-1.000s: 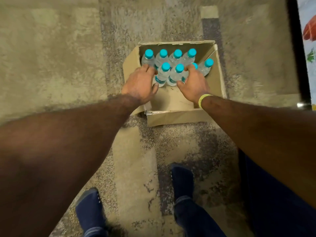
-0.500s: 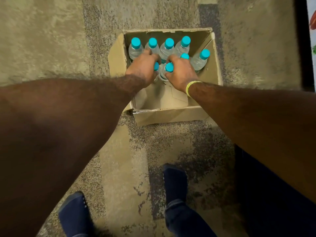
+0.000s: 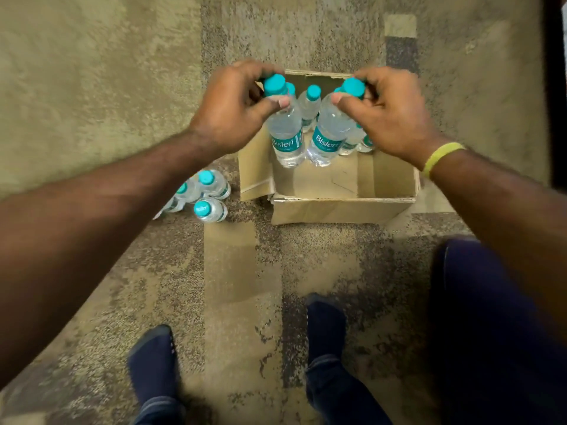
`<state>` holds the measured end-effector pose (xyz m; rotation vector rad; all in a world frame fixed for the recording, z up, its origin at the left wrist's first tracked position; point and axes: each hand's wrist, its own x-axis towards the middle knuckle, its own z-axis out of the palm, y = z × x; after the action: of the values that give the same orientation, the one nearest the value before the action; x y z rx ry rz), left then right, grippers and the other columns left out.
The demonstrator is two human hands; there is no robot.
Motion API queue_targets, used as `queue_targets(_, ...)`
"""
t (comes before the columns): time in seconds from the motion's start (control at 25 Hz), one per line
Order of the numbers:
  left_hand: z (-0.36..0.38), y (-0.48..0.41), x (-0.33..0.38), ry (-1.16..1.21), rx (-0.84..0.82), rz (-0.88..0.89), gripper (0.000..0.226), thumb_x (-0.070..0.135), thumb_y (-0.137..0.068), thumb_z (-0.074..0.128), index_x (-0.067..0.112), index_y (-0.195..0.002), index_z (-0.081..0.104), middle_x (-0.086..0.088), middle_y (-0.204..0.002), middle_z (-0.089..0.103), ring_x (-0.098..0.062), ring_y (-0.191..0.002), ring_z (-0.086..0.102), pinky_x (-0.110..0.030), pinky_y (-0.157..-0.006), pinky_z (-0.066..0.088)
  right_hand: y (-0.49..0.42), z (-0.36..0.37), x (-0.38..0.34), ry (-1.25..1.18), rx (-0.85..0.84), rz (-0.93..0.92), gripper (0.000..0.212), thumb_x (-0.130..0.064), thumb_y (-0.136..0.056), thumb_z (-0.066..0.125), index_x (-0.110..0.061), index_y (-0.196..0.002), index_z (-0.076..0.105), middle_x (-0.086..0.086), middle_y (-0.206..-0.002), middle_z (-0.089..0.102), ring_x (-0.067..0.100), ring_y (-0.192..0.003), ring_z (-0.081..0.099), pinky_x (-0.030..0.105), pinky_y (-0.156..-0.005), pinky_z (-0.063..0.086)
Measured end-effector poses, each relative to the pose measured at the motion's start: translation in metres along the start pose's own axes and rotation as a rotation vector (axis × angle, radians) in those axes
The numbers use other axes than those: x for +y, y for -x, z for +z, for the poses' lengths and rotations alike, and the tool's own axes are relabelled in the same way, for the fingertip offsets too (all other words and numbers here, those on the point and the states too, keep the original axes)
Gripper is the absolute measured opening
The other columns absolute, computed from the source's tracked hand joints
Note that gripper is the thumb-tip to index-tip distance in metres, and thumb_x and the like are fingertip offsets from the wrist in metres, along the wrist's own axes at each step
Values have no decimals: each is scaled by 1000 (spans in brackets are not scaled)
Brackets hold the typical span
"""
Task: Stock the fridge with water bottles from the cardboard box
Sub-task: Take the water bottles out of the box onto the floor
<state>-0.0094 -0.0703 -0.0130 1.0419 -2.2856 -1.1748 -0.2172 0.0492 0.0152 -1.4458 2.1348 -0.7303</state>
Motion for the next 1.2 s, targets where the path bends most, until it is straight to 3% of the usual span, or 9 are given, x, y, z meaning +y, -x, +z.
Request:
queue_targets(0.2, -62, 58, 3, 147, -76, -31, 31, 35, -86, 67, 37, -117, 62, 2, -98, 72, -13, -81, 64, -39, -77, 56, 15, 13, -72, -1, -195, -75, 34, -42, -89, 66, -7, -90, 68, 1, -66, 50, 7, -57, 38, 30, -53, 35)
queue_targets(0.32, -81, 99, -20, 116, -152, -108, 32, 38, -84, 68, 27, -114, 69, -4, -101, 74, -27, -89, 69, -49, -83, 55, 27, 55, -101, -32, -330, -88, 36, -41, -89, 67, -6, -79, 66, -3, -59, 43, 6, -53, 33, 28, -51, 30)
queue_targets(0.4, -92, 125, -40, 78, -199, -181, 33, 41, -83, 69, 17, -106, 70, -5, -90, 73, -19, -79, 68, -44, -72, 55, 37, 88, -117, -53, -392, -88, 38, -41, -89, 67, -6, -74, 64, -4, -57, 41, 7, -52, 32, 28, -51, 29)
queue_targets(0.48, -100, 151, -61, 34, -212, -267, 34, 42, -84, 71, 12, -100, 70, 4, -71, 66, -2, -57, 58, -30, -55, 48, 45, 119, -132, -51, -421, -82, 39, -42, -88, 67, -7, -70, 63, -3, -56, 42, 8, -52, 32, 29, -51, 29)
queue_targets(0.6, -108, 188, -92, -46, -189, -347, 34, 41, -85, 71, 8, -94, 70, 8, -61, 55, -2, -49, 42, -17, -46, 32, 56, 162, -147, -9, -478, -96, 38, -39, -89, 67, -4, -75, 66, 0, -56, 45, 11, -52, 34, 30, -52, 30)
queue_targets(0.72, -117, 216, -119, -127, -192, -369, 33, 40, -86, 70, 8, -90, 68, 1, -65, 60, -9, -55, 50, -20, -52, 39, 65, 195, -155, 40, -533, -119, 39, -40, -90, 66, -5, -73, 63, 1, -57, 45, 12, -51, 35, 32, -52, 30)
queue_targets(0.8, -117, 228, -133, -162, -199, -383, 30, 40, -86, 70, 11, -87, 65, -1, -70, 63, -17, -63, 57, -32, -57, 46, 69, 213, -157, 78, -557, -127, 41, -40, -91, 64, -7, -67, 56, 3, -57, 45, 12, -51, 36, 34, -53, 29)
queue_targets(0.92, -108, 240, -148, -227, -218, -413, 26, 39, -87, 69, 16, -82, 57, 2, -72, 57, -13, -61, 50, -29, -56, 34, 76, 240, -153, 164, -564, -105, 40, -42, -92, 60, -11, -68, 50, 2, -59, 46, 16, -54, 40, 33, -56, 30)
queue_targets(1.2, -77, 236, -167, -328, -184, -425, 29, 35, -89, 68, 12, -105, 61, -6, -99, 61, -23, -88, 59, -34, -75, 47, 85, 275, -142, 316, -482, -40, 35, -41, -94, 56, -6, -97, 57, 18, -95, 64, 35, -88, 59, 35, -67, 38)
